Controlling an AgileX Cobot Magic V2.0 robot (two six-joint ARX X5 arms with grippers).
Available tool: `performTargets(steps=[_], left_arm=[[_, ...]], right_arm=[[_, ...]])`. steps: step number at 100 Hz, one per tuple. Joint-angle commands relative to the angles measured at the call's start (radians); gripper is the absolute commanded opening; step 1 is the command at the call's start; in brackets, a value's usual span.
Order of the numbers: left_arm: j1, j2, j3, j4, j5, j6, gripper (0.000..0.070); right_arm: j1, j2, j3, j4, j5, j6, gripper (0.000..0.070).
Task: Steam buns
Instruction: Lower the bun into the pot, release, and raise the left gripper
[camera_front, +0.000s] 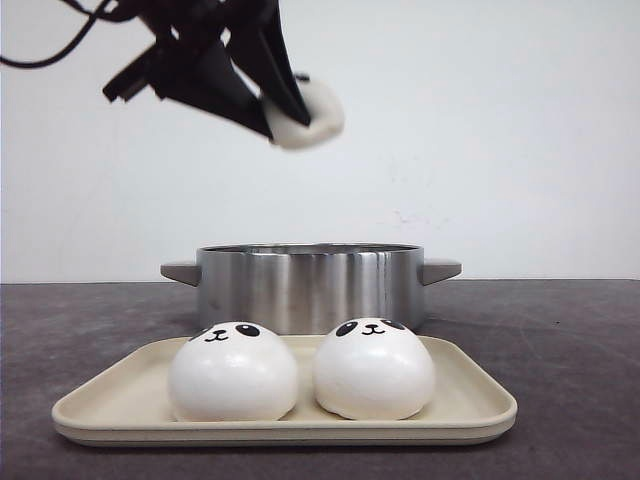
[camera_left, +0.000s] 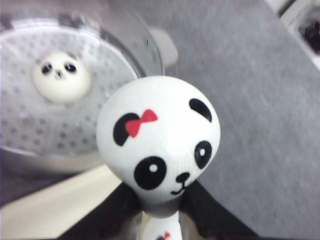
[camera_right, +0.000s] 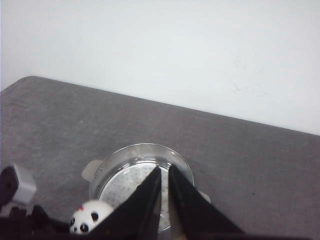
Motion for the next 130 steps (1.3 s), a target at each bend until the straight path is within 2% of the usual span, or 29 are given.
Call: performTargets(steps=[1, 25, 60, 92, 104, 111, 124, 130], left_arm=[[0.016, 0.018, 0.047, 0.023, -0.011, 0.023, 0.0009], [0.113, 0.134, 0.220, 0.013, -0.019, 0.115, 0.0010], [0.224, 0.438, 0.520, -0.104, -0.019, 0.137, 0.0010], [0.258, 0.619, 0.538, -0.197, -0.028, 0.149, 0.0011], [0.271, 0.662, 0.538, -0.206, -0.035, 0.148, 0.0044], [0.279, 0.675, 0.538, -0.212, -0.035, 0.143, 0.0126], [0.289, 0.680, 0.538, -0.215, -0.035, 0.143, 0.0408], [0.290, 0.680, 0.539, -0.216, -0.034, 0.144, 0.0498]], right_arm=[[0.011, 0.013, 0.016, 0.011, 0.005, 0.013, 0.0016], [0.011, 0.013, 0.016, 0.011, 0.005, 0.010, 0.0016], [0.011, 0.013, 0.016, 0.002, 0.005, -0.017, 0.0016], [0.011, 0.013, 0.016, -0.013, 0.005, -0.020, 0.0016], [0.011, 0.013, 0.016, -0.029, 0.006, -0.020, 0.0016], [0.011, 0.013, 0.016, -0.040, 0.006, -0.019, 0.0016], [0.011, 0.013, 0.016, -0.050, 0.006, -0.018, 0.0016], [0.011, 0.013, 0.016, -0.049, 0.006, -0.014, 0.0016]])
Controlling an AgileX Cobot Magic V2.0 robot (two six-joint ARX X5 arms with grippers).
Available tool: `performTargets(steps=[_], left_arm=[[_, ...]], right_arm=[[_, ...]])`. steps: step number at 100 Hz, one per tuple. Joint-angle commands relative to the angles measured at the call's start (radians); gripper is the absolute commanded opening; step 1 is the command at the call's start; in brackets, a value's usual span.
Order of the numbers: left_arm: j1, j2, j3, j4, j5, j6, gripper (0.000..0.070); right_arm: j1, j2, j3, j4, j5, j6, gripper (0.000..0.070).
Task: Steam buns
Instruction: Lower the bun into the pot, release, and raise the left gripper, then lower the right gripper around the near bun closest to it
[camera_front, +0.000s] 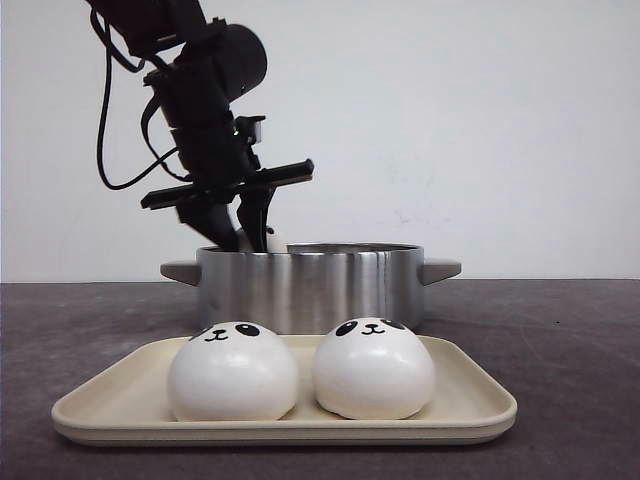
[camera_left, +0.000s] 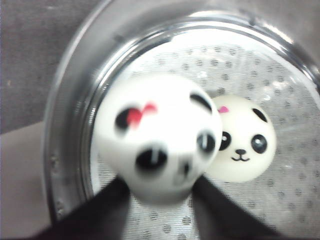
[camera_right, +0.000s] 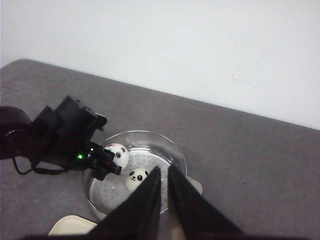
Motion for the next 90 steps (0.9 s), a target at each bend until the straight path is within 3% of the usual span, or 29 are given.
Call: performTargets(steps=[1, 34, 60, 90], left_arm=[[-0.005, 0.021, 0.020, 0.002, 0.002, 0.010, 0.0507], [-0.003, 0.006, 0.161, -0.183, 0.002, 0.010, 0.0521], [-0.017, -0.206, 0.177, -0.146, -0.001, 0.005, 0.0515], [-0.048, -0.531, 0.177, -0.201, -0.002, 0.015, 0.0515]], right_arm=[[0.011, 0.012, 0.016, 0.008, 0.006, -0.003, 0.0016], [0.010, 0.013, 0.006, 0.006, 0.014, 0.003, 0.0016], [-0.018, 0.015, -0.122, 0.007, 0.018, 0.054, 0.0016], [-0.036, 0.019, -0.446, 0.053, -0.202, 0.205, 0.0016]])
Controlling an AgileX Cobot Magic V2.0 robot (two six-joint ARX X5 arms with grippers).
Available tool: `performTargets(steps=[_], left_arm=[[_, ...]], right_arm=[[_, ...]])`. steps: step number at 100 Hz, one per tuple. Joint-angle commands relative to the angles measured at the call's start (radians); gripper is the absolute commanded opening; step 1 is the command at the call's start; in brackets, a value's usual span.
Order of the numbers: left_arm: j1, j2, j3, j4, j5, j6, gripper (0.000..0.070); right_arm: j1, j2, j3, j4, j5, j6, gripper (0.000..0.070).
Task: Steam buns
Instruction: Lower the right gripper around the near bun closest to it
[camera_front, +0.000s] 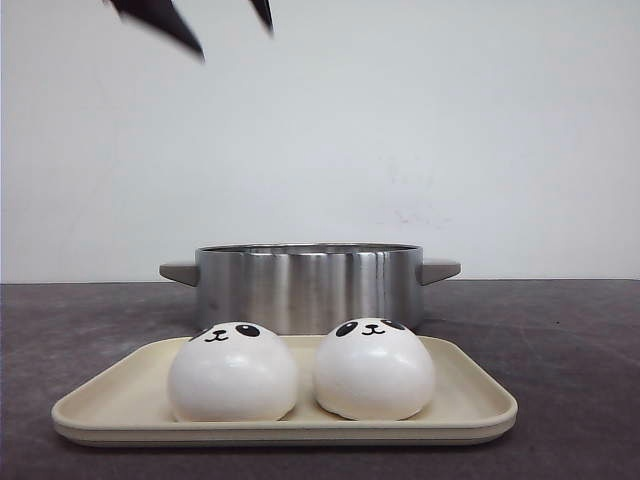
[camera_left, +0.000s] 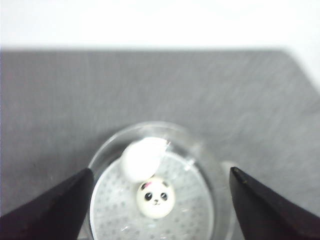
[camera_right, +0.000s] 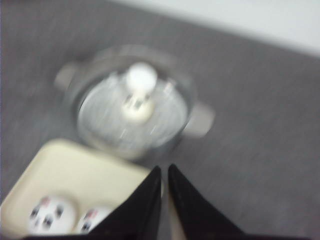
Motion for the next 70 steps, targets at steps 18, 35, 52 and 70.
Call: performTargets(steps=[18, 35, 52, 70], left_arm=[[-0.040, -0.196, 0.020, -0.100, -0.003, 0.045, 0.0515], [-0.056, -0.315, 0.020, -0.183, -0.002, 0.051, 0.0515], [-0.061, -0.405, 0.020, -0.245, -0.006, 0.055, 0.0515], [-0.061, -0.458, 0.020, -0.262, -0.011, 0.054, 0.0515]], right_arm=[[0.008, 0.035, -0.234, 0.145, -0.240, 0.140, 0.0023], [0.008, 0.100, -0.269, 0.175, -0.329, 0.150, 0.0494], [0.008, 0.177, -0.269, 0.175, -0.374, 0.151, 0.0566], [0.008, 0.267, -0.269, 0.174, -0.381, 0.150, 0.0566]])
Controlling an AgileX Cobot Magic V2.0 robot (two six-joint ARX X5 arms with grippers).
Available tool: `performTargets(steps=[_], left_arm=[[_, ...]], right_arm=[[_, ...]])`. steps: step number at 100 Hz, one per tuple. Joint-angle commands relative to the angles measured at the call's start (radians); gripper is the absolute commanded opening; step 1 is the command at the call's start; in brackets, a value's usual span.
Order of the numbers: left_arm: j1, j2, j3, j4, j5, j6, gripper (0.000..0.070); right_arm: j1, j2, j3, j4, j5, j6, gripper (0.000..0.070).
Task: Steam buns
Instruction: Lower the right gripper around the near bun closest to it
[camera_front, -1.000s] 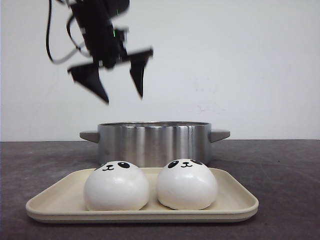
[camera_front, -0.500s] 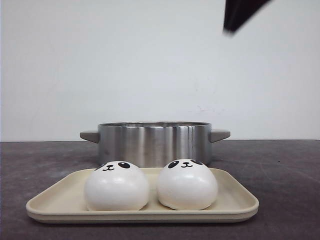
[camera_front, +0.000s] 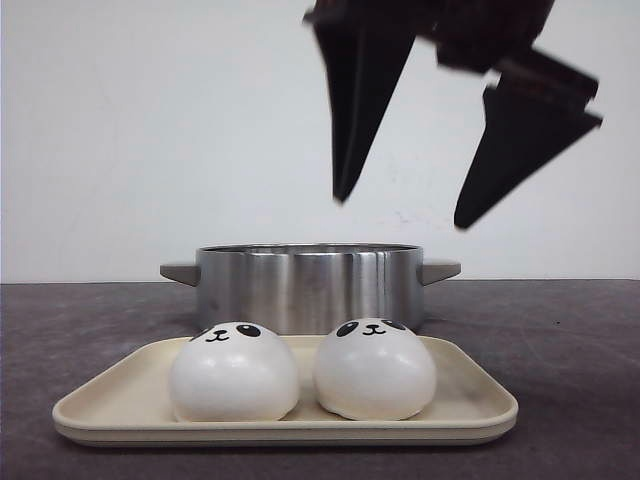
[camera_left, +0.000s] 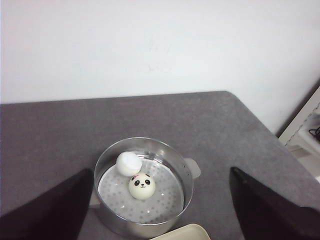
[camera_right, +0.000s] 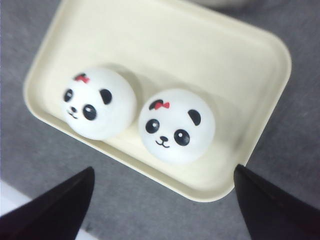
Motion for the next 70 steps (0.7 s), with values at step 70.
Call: performTargets(steps=[70], left_arm=[[-0.007, -0.028, 0.020, -0.059, -0.004, 0.006, 0.0515]], right_arm=[[0.004, 0.259, 0.014, 0.108, -0.032, 0.009, 0.0562]])
